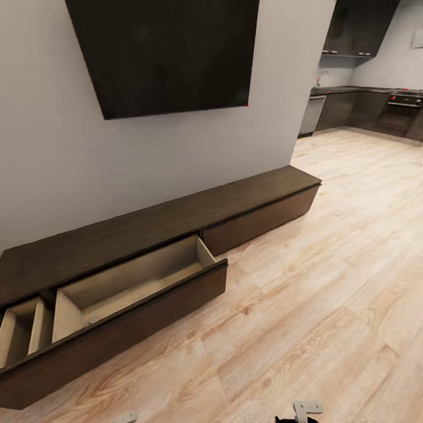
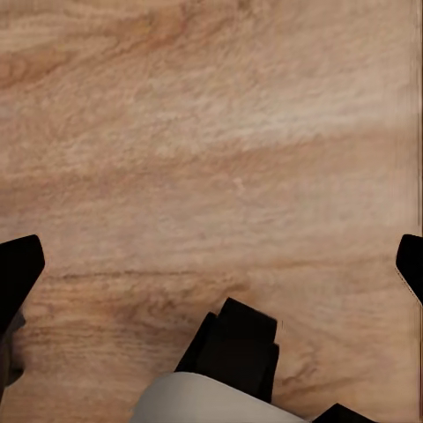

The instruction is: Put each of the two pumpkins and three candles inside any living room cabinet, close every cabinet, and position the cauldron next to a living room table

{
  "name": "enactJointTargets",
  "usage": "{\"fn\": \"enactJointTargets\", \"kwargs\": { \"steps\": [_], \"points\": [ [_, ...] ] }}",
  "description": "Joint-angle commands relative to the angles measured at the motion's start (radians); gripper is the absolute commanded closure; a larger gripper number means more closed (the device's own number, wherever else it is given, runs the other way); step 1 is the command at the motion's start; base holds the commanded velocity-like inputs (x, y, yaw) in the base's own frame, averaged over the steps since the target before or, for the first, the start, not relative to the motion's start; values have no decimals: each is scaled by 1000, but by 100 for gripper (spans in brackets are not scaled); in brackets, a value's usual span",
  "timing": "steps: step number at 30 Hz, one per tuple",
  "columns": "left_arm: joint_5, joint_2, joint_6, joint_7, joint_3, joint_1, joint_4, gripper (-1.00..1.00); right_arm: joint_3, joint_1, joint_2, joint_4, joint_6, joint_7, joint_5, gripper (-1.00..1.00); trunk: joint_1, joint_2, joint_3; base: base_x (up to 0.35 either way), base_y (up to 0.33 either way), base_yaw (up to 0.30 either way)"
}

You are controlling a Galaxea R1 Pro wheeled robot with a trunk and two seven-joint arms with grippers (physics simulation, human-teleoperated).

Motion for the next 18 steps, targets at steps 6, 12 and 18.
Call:
{"fn": "enactJointTargets", "kwargs": {
  "steps": [6,12,18],
  "points": [
    [0,0,0,0,-1,0,0,-100,0,0,0,1,-12,0,0,-100,0,0,4,0,0,-274],
    [0,0,0,0,0,0,0,-100,0,0,0,1,-14,0,0,-100,0,0,8,0,0,-276],
    [0,0,0,0,0,0,0,-100,0,0,1,0,-15,0,1,-100,0,0,11,0,0,-279]
  ]
}}
